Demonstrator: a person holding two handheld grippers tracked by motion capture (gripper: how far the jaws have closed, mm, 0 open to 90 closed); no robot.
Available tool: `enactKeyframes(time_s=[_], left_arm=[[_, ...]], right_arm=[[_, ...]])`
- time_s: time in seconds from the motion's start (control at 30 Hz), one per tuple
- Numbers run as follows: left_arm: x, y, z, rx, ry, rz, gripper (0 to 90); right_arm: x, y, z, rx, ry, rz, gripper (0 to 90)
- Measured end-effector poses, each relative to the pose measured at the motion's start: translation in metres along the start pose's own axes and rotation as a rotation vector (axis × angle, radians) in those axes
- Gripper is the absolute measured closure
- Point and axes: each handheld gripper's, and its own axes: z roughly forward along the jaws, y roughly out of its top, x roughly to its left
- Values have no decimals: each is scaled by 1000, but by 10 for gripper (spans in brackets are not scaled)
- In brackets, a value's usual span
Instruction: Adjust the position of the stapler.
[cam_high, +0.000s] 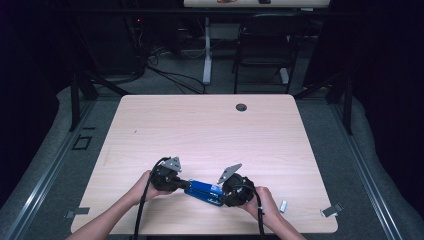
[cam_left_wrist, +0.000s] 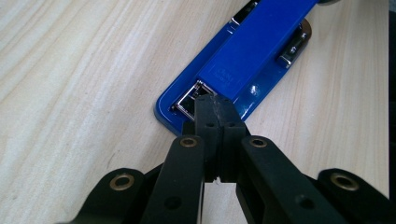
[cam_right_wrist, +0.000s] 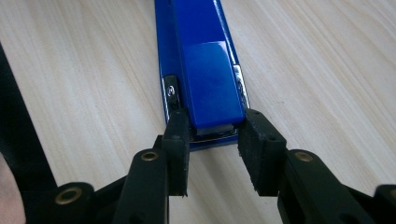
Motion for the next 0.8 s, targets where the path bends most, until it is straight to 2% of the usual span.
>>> enactKeyframes(time_s=[0.03,0.1,0.13,0.17,0.3,0.33,0.53,0.6,0.63,0.7,0.8], left_arm=[[0,0,1,-10,-13,-6,900],[-2,2,2,1,-7,-5,900],[-2,2,3,-9,-17,-8,900],[-4,3,3,-2,-4,-12,900],[-5,5,6,-9,-15,-21,900],[-6,5,6,-1,-1,-21,900],[-8,8,8,-4,-5,-34,900],[-9,8,10,-14,-20,-38,900],[-10,9,10,-4,-9,-36,900],[-10,10,11,-9,-20,-39,900],[-13,13,13,1,-7,-35,900]], right_arm=[[-2,0,0,0,-8,3,644],[-5,-1,-1,3,-17,9,641],[-6,-1,-2,12,-28,5,639],[-7,-2,-2,15,-32,13,636],[-11,-3,-2,10,-34,21,632],[-11,-3,-2,12,-38,19,631],[-15,-5,-2,4,-39,35,625],[-16,-5,-3,7,-42,40,624],[-17,-5,-3,11,-39,41,623],[-19,-6,-4,19,-39,46,621],[-23,-7,-6,34,-37,52,623]])
